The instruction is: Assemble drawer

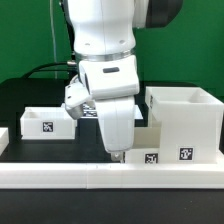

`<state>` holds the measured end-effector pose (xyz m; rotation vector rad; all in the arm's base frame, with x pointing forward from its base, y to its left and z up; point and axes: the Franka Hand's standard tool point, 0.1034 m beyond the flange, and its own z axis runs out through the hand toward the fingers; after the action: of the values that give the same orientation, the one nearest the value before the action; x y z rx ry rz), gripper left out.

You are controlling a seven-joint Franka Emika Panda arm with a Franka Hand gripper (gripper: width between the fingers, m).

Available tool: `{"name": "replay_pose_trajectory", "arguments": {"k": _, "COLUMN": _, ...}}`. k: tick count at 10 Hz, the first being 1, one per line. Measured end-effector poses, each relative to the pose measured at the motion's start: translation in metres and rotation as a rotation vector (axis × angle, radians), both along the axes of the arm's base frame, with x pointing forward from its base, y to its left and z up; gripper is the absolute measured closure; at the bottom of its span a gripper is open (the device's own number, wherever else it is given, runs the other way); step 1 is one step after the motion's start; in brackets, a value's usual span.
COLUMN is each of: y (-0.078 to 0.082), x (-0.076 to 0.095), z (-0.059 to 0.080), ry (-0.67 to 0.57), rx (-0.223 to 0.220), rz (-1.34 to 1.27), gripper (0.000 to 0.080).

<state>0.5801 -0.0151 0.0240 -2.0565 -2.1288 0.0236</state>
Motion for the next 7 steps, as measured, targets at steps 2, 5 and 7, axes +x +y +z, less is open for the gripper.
{"name": "replay_pose_trajectory", "arguments": {"k": 2, "y": 0.003, "x": -0.007, "z": -0.006, "ry": 0.002, "rx": -0.006, "rz": -0.046, "gripper": 0.0151}}
{"name": "replay_pose_trajectory", "arguments": {"k": 5, "y": 0.012, "x": -0.013, "z": -0.01, "ry": 0.011, "rx": -0.045, "rz": -0.097, "gripper": 0.0151}}
{"name": "replay_pose_trajectory", "arguments": {"k": 7, "y": 0.013, "x": -0.011, "z": -0.007, "ry": 0.013, "rx": -0.074, "rz": -0.09, "gripper": 0.0151}}
